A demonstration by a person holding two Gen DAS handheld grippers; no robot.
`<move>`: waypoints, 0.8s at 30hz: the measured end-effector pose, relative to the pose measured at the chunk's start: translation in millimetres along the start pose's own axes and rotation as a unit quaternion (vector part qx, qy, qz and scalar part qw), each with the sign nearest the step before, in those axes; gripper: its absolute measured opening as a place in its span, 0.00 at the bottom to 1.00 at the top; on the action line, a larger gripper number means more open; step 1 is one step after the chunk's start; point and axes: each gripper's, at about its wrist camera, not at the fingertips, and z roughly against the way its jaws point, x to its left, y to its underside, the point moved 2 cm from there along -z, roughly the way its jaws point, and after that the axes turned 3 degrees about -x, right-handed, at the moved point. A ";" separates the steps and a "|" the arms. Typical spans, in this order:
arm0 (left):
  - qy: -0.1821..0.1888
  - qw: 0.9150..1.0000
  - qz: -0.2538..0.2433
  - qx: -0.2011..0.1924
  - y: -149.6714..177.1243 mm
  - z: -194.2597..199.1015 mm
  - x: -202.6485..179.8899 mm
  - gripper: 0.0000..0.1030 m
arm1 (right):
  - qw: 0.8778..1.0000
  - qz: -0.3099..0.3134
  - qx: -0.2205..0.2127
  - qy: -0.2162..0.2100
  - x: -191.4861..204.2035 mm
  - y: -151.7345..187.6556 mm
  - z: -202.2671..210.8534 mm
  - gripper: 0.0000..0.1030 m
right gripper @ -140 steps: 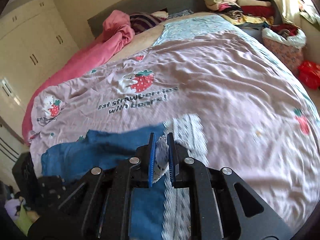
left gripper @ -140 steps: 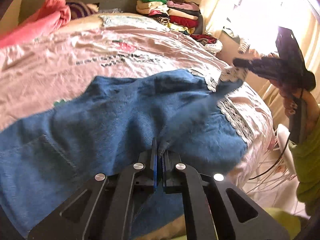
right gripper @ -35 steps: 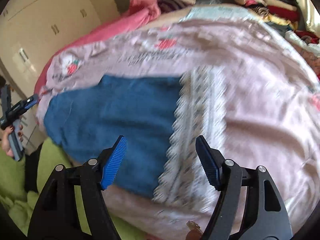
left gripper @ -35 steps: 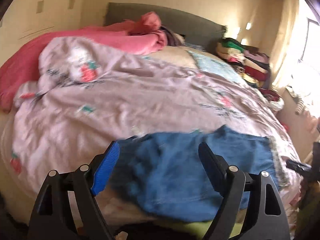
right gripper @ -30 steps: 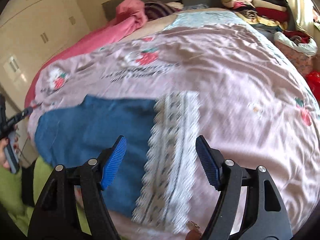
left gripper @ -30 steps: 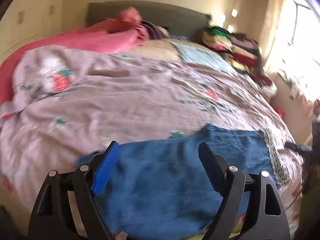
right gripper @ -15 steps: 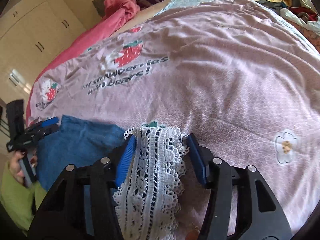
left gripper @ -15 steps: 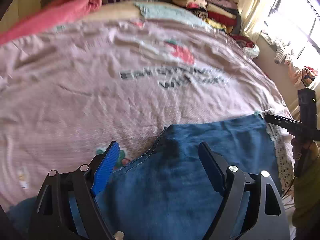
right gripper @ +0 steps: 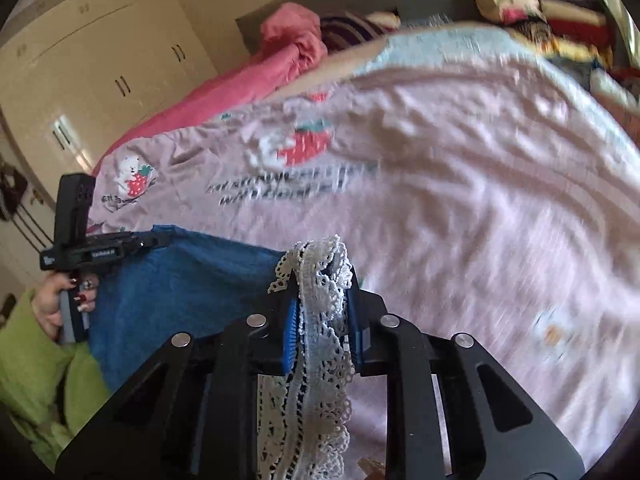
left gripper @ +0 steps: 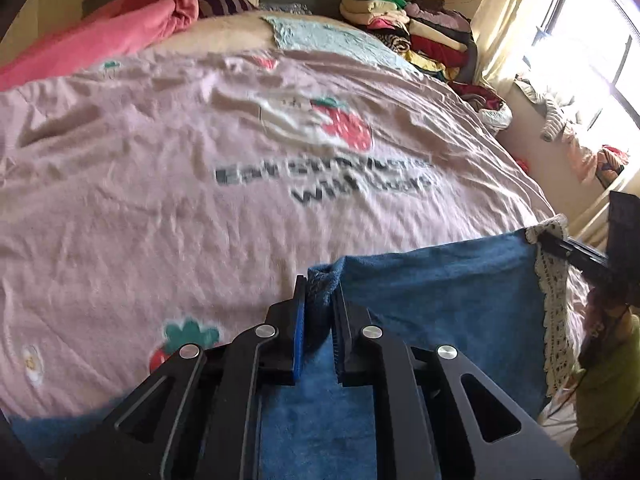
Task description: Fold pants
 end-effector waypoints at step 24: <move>-0.047 0.996 0.006 -0.075 32.2 76.2 26.3 0.73 | 0.998 -0.025 -0.005 0.051 6.6 41.6 49.0 0.54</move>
